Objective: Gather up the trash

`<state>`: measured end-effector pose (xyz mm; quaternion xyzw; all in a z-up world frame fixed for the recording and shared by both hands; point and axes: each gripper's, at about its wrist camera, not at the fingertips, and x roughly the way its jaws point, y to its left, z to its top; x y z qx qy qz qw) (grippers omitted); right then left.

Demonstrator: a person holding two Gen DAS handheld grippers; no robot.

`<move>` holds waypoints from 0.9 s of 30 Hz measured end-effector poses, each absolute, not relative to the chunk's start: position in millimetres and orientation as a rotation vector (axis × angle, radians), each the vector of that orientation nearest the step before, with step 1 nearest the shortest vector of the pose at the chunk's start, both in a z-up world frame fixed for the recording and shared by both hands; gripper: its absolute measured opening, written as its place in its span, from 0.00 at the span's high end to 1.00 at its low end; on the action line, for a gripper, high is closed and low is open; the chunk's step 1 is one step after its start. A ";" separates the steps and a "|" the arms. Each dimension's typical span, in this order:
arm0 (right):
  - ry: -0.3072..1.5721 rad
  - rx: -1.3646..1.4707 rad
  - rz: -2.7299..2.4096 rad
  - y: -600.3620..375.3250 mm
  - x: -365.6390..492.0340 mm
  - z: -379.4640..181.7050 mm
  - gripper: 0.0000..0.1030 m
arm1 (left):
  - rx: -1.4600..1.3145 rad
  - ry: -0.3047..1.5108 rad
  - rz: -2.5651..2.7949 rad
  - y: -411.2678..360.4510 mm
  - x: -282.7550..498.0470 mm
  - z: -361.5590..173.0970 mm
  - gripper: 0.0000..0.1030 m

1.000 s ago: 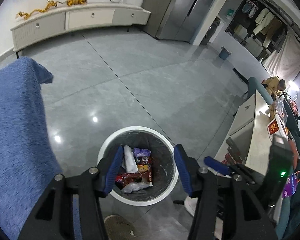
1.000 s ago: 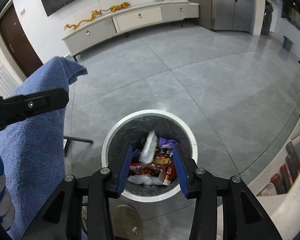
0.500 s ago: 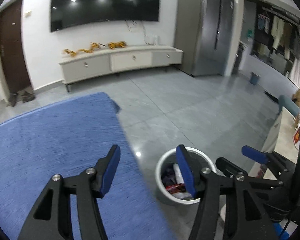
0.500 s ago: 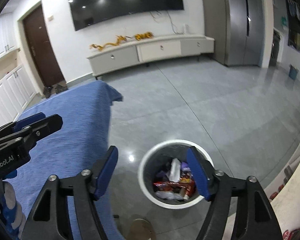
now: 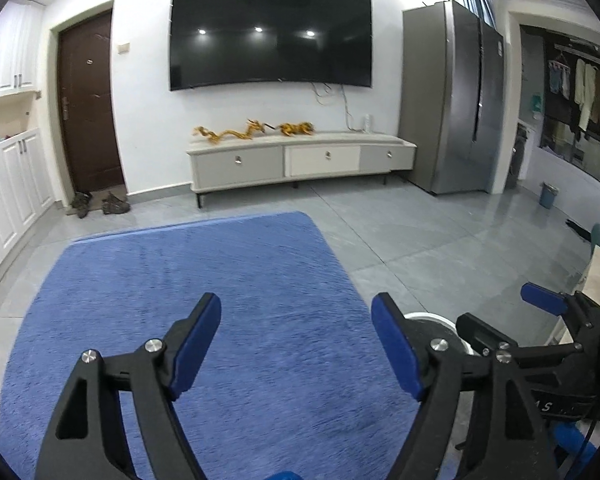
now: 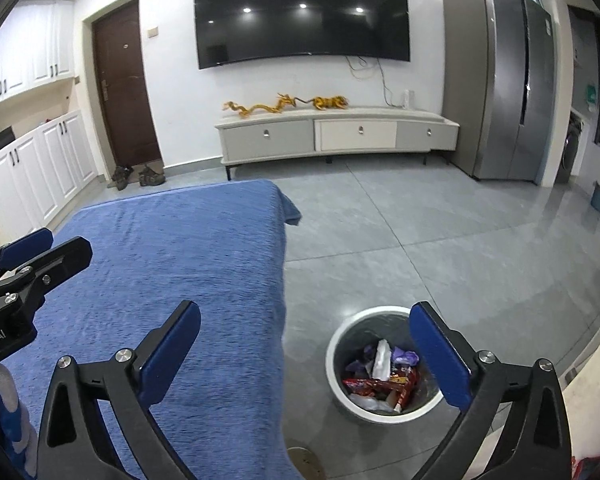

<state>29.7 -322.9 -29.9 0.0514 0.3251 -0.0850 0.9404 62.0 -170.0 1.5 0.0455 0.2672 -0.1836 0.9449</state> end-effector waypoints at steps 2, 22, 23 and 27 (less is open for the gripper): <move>0.654 0.091 -0.162 -312.3 28.0 -27.1 0.00 | 0.088 0.529 -0.352 -157.6 56.9 3.9 0.25; 0.632 0.019 -0.105 -265.1 18.6 -19.8 0.00 | 0.044 0.450 -0.186 -84.9 24.7 12.4 0.00; 0.629 0.016 -0.105 -264.4 17.7 -19.4 0.00 | 0.042 0.447 -0.185 -81.9 23.4 12.7 0.00; 0.610 0.010 -0.106 -263.5 14.5 -15.5 0.00 | 0.031 0.444 -0.156 -74.5 19.7 12.0 0.00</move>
